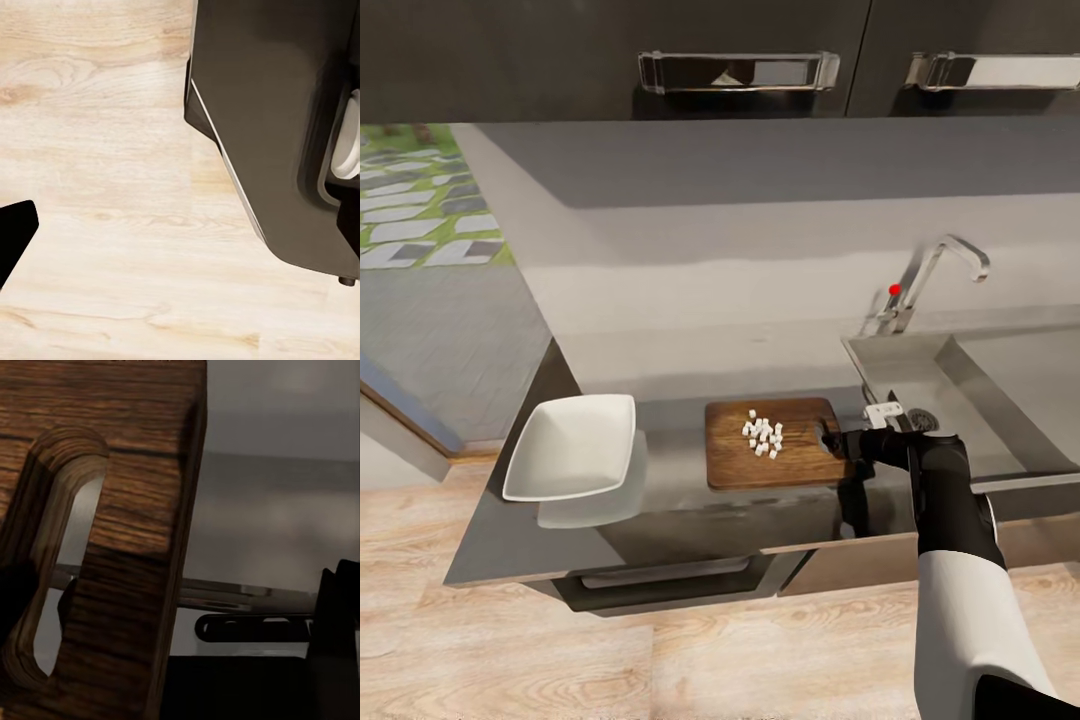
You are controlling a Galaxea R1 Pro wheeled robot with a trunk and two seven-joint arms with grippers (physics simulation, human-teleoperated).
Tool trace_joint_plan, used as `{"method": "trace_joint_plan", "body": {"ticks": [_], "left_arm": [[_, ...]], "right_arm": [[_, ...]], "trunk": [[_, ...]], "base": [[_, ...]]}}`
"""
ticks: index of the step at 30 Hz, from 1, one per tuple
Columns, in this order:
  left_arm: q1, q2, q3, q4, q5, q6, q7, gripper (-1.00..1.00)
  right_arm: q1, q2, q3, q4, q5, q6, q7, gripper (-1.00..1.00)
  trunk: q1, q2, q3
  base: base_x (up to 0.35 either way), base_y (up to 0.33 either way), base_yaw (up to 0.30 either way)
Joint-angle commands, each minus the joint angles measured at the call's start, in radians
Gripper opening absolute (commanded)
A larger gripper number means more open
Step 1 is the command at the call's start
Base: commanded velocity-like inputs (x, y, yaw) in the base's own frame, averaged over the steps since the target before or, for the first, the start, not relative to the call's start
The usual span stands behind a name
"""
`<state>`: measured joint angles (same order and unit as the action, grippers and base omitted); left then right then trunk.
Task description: In the kitchen, take the Vidalia onion out of the sink, dice it on the chopping board with the paring knife, put the diced onion into the bowl on the countertop, then place both the paring knife and the chopping board into the sink.
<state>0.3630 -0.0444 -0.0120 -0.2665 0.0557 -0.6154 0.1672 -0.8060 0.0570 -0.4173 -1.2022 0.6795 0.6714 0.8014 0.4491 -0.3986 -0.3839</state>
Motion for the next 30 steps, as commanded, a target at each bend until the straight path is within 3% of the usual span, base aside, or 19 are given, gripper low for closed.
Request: {"method": "trace_joint_plan", "body": {"ticks": [1, 14, 15, 30], "left_arm": [[0.001, 0.000, -0.002, -0.002, 0.006, -0.001, 0.000, 1.00], [0.001, 0.000, -0.002, 0.000, 0.006, -0.001, 0.000, 1.00], [0.001, 0.000, -0.002, 0.000, 0.006, -0.001, 0.000, 1.00], [0.001, -0.003, -0.002, 0.001, 0.006, 0.000, 0.000, 1.00]], "right_arm": [[-0.001, 0.001, -0.003, 0.003, 0.009, 0.007, 0.010, 1.00], [-0.001, 0.002, -0.003, 0.003, 0.011, 0.007, 0.010, 1.00], [-0.001, 0.002, -0.003, 0.003, 0.011, 0.007, 0.010, -1.00], [-0.001, 0.001, -0.004, 0.003, 0.010, 0.007, 0.010, -1.00]], "trunk": [[0.001, -0.001, -0.003], [0.001, -0.001, -0.017], [0.001, -0.001, -0.017], [0.001, -0.001, -0.017]], "base": [[0.000, 0.000, 0.000], [0.000, 0.000, 0.000], [0.000, 0.000, 0.000], [0.000, 0.000, 0.000]]}}
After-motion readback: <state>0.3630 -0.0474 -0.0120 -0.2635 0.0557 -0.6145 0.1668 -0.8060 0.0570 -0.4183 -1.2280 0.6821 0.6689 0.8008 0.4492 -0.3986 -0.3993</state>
